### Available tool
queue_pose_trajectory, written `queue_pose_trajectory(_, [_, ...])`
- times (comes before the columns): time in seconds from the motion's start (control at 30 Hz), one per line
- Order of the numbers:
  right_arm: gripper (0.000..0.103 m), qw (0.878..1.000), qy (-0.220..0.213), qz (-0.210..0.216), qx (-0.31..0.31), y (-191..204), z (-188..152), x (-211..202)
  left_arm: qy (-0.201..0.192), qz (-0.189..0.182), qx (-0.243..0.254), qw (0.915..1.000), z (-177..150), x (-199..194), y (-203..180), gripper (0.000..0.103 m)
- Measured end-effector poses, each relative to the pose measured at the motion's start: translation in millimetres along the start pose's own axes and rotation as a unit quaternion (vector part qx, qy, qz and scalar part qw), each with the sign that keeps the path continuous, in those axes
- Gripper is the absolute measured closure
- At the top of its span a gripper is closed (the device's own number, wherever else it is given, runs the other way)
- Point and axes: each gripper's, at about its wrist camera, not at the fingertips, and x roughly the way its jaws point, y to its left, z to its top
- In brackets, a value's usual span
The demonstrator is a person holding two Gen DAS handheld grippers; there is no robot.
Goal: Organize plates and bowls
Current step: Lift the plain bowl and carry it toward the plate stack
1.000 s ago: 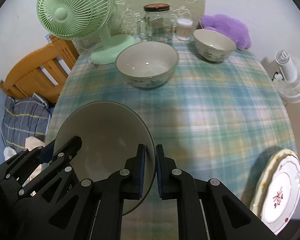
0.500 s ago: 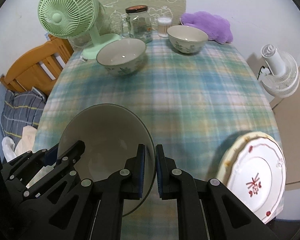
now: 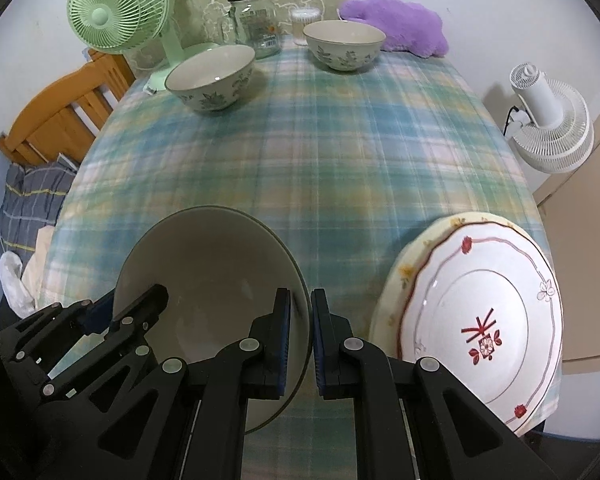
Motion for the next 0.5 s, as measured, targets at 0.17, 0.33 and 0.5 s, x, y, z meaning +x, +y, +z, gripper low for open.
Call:
queue_pose_trajectory(0.17, [0.09,1.0,0.013,0.004,-0.011,-2,-7,7,0.003,0.01,-0.009,0.9999,-7,6,-3,0.088])
queue_pose_trajectory(0.33, [0.09,1.0,0.012,0.003,-0.022,-2,-8,11,-0.001,0.016,-0.006,0.9999,-8,5,-6,0.088])
queue_pose_trajectory(0.5, [0.09,1.0,0.015,0.006,-0.022,-4,-6,13,0.01,0.009,-0.005,0.9999,-7,7,-6,0.075])
